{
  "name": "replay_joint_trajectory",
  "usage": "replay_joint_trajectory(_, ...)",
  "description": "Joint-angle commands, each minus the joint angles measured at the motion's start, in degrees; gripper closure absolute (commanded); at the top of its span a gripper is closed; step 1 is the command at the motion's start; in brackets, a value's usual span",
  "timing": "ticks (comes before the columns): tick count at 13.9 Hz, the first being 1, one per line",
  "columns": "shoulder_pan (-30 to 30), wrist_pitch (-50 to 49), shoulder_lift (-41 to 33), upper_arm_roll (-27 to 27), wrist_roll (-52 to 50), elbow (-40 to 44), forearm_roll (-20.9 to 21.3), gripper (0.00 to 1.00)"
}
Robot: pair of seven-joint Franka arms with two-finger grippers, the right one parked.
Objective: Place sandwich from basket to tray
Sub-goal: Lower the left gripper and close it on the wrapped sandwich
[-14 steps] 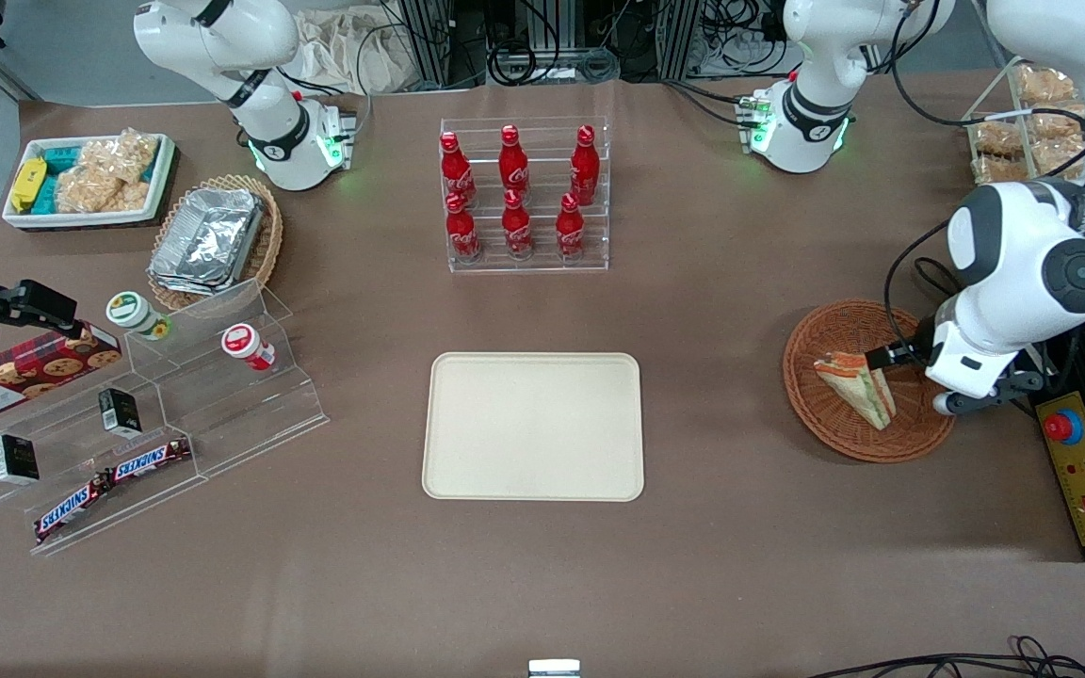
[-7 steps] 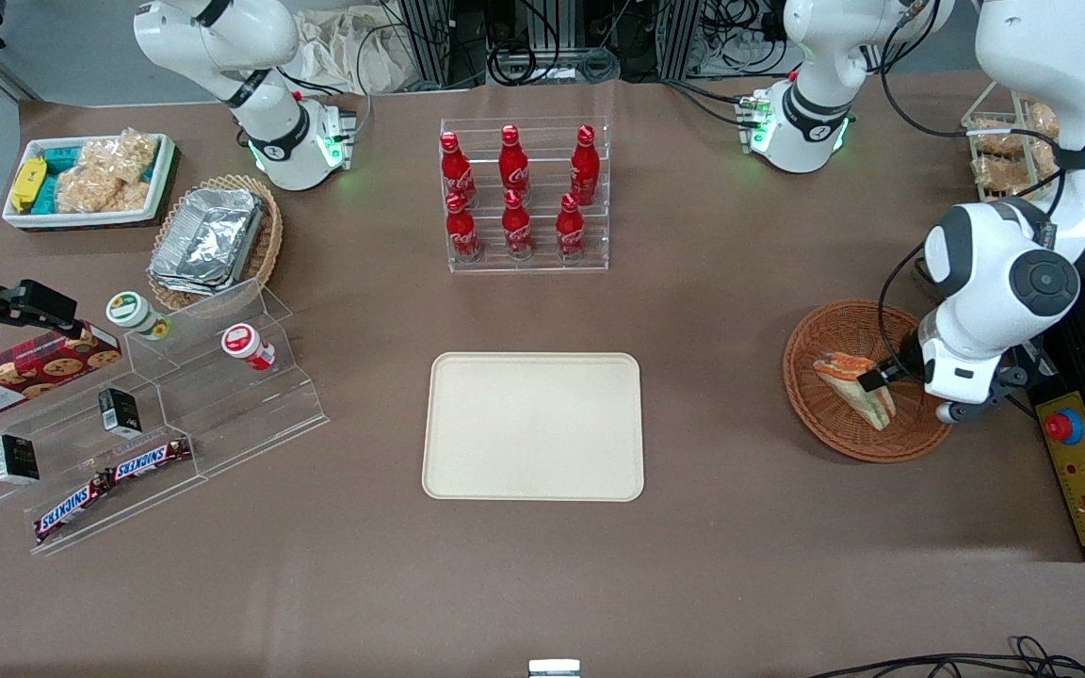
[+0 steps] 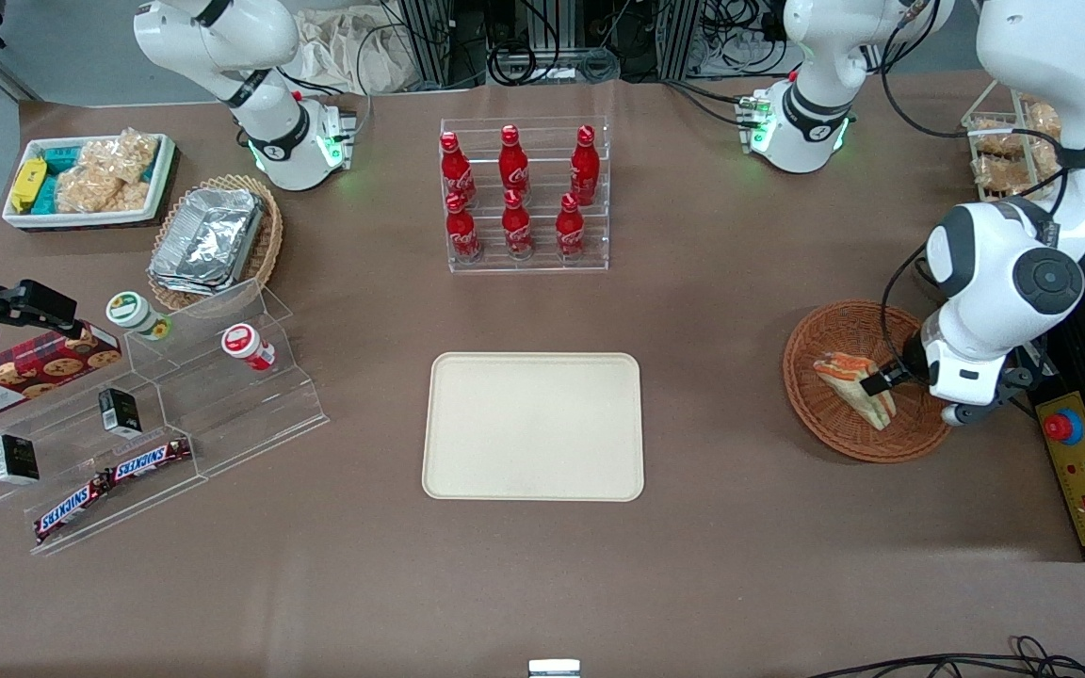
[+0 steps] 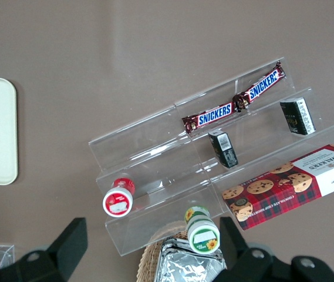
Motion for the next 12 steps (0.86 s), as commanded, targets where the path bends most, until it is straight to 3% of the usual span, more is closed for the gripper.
replay_joint_trajectory(1,0.3,0.3,-0.7,-0.4,-3.6,0.6,0.5,0.02)
replay_joint_trajectory(12,0.0,7.6,5.7,-0.7,-10.7,-1.0,-0.1,0.02)
